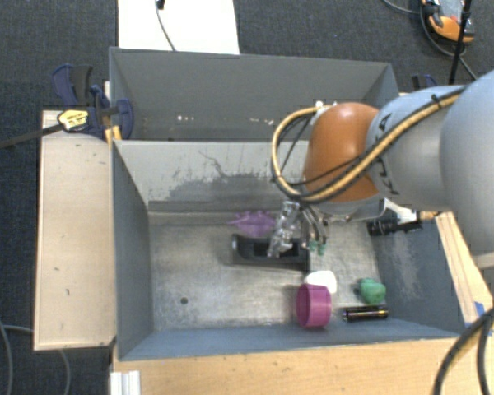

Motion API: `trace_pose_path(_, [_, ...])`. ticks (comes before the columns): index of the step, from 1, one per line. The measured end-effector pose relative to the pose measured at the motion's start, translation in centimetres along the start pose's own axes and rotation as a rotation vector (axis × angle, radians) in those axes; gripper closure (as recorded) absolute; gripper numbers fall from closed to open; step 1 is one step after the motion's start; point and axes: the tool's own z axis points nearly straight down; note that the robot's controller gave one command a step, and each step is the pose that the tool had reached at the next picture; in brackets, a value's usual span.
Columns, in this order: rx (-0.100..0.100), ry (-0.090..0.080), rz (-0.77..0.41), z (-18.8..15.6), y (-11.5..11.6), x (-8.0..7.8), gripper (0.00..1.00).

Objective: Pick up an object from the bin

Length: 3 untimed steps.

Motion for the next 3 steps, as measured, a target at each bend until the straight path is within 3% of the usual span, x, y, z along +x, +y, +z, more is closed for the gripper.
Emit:
trace_pose_path(1, [0.0, 0.0, 0.0, 0.0, 0.0, 0.0, 1.0])
trace_pose_path(2, [0.005, 0.009, 0.013, -3.8, -0.4, 0.3, 1.0])
trace_pose_path(3, [0.002, -0.004, 0.014, -8.6, -0.1, 0.2, 1.0])
